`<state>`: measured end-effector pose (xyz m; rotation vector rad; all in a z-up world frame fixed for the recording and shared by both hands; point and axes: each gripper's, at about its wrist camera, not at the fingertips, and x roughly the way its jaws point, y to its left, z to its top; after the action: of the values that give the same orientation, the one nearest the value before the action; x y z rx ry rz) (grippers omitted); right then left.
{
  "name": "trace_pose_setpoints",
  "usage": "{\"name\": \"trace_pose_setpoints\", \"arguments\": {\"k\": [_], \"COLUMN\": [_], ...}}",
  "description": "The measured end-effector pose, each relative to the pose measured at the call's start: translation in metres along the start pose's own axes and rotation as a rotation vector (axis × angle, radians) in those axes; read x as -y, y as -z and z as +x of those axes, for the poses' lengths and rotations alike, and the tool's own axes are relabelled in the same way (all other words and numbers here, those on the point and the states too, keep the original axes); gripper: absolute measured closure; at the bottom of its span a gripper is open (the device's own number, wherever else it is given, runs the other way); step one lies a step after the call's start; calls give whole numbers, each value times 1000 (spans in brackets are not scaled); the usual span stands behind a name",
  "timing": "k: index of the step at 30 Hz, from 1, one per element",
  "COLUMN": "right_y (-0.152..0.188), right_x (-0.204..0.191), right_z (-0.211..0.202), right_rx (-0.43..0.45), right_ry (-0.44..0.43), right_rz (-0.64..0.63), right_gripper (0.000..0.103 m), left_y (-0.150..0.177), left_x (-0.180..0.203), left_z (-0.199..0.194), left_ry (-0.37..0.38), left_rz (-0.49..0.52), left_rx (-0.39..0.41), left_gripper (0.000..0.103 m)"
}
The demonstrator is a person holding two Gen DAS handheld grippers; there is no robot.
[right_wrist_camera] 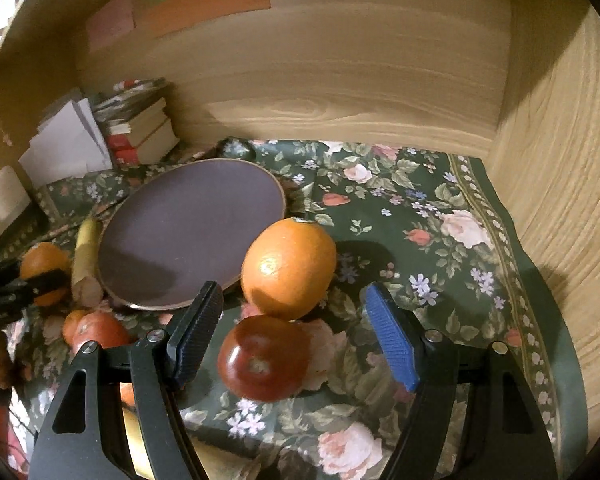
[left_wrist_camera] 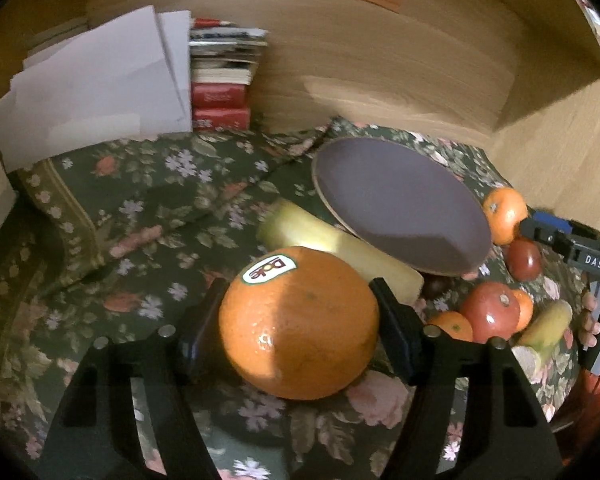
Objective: Organize fruits
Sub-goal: 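Grasp the stickered orange with the left tool while the right tool grasps another orange, then carry both oranges onto the dark plate and open both tools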
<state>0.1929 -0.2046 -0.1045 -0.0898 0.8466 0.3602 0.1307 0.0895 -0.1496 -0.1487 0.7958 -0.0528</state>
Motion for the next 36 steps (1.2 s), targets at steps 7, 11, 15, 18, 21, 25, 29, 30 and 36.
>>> {"name": "trace_pose_setpoints", "arguments": {"k": [7, 11, 15, 18, 21, 25, 29, 30, 36], "right_y": [-11, -16, -18, -19, -19, -20, -26, -29, -45], "right_x": [-1, 0, -1, 0, 0, -3, -3, -3, -10], "right_z": [19, 31, 40, 42, 42, 38, 29, 27, 11], "right_rx": [-45, -71, -91, -87, -86, -67, -36, -28, 33], "right_ry": [16, 18, -10, -12, -14, 14, 16, 15, 4], "right_rz": [-13, -7, -13, -9, -7, -30, -35, -38, -63], "right_gripper": [32, 32, 45, 46, 47, 47, 47, 47, 47], "left_y": [-14, -23, -33, -40, -47, -55, -67, -69, -86], "left_x": [-7, -2, 3, 6, 9, 11, 15, 16, 27], "left_z": [-11, -16, -18, -17, -15, -13, -13, -13, -12], "left_ry": [-4, 8, 19, 23, 22, 28, 36, 37, 39], "left_rz": [0, 17, 28, 30, 35, 40, 47, 49, 80], "left_rx": [45, 69, 86, 90, 92, 95, 101, 103, 123], "left_gripper": [33, 33, 33, 33, 33, 33, 33, 33, 33]}}
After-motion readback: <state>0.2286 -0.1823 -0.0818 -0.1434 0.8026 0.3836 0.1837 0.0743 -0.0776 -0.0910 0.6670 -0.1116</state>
